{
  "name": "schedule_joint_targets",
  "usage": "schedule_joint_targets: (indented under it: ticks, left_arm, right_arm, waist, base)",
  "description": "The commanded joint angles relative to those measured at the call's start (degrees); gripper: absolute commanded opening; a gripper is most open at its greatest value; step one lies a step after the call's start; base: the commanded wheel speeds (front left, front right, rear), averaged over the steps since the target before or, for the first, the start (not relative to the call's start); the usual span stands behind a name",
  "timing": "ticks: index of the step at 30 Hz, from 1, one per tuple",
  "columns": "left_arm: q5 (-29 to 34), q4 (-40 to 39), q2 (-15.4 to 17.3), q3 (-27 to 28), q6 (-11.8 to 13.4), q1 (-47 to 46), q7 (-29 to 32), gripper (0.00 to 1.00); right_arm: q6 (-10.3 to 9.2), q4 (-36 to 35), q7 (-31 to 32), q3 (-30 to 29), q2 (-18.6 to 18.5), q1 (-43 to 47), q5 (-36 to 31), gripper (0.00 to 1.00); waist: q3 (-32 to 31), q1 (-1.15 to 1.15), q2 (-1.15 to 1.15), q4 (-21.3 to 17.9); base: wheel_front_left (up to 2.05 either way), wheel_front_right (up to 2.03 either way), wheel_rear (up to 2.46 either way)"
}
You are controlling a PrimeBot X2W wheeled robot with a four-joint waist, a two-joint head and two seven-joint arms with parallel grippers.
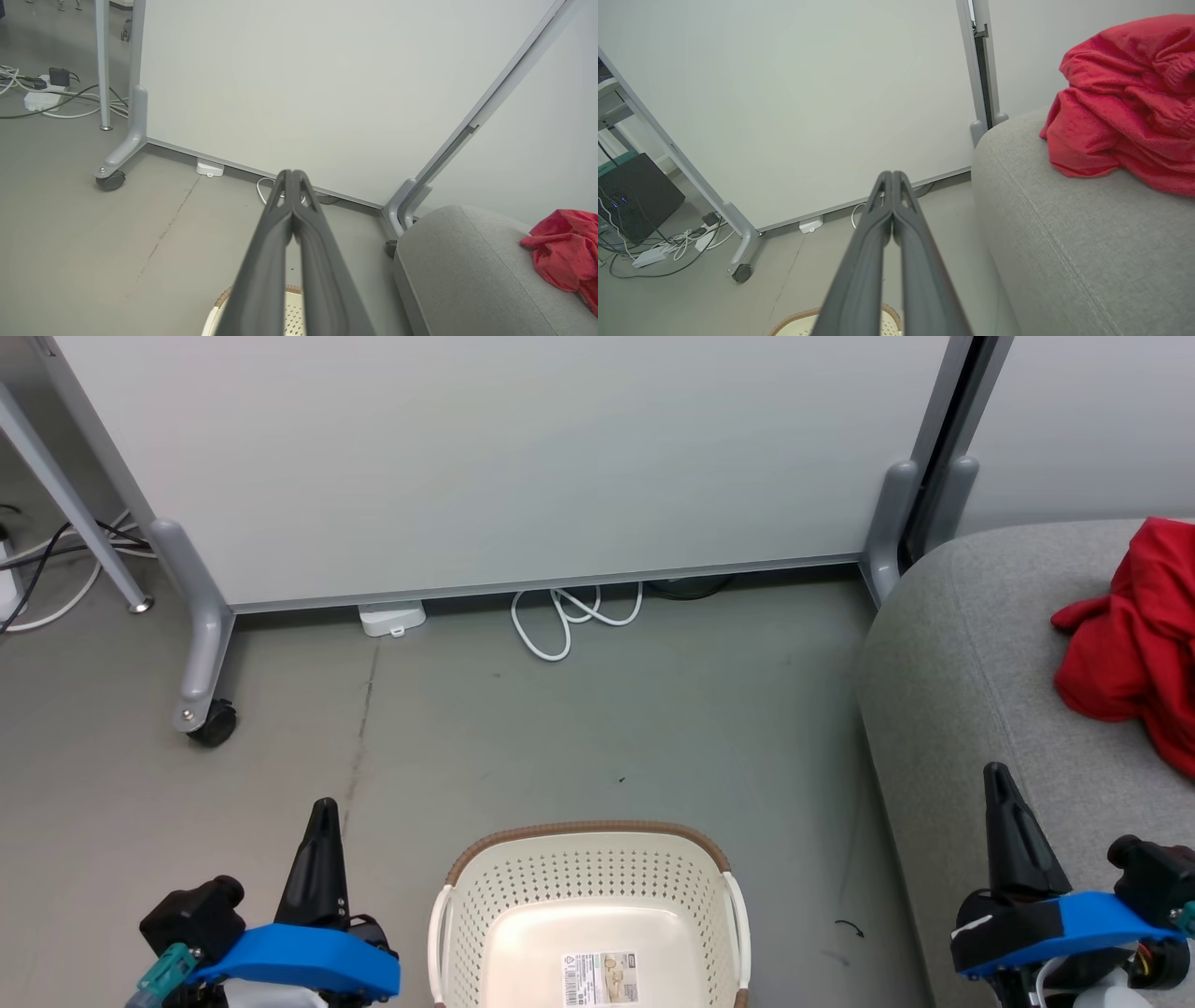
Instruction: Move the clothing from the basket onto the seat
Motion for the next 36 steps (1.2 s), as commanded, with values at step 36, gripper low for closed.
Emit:
schedule_joint_targets:
  ticks: [36]
  left_arm:
    - [-30.69,-2.42,0.01,4.45,-0.71,-2.54,7.82,0.0]
  right_arm:
    - [0.01,-0.65,7.65,-0.28,-0.4,-1.39,34.01,0.0]
  waist:
    - [-0.81,0.0,0.0,-0.93]
  base:
    - [0.0,0.0,0.0]
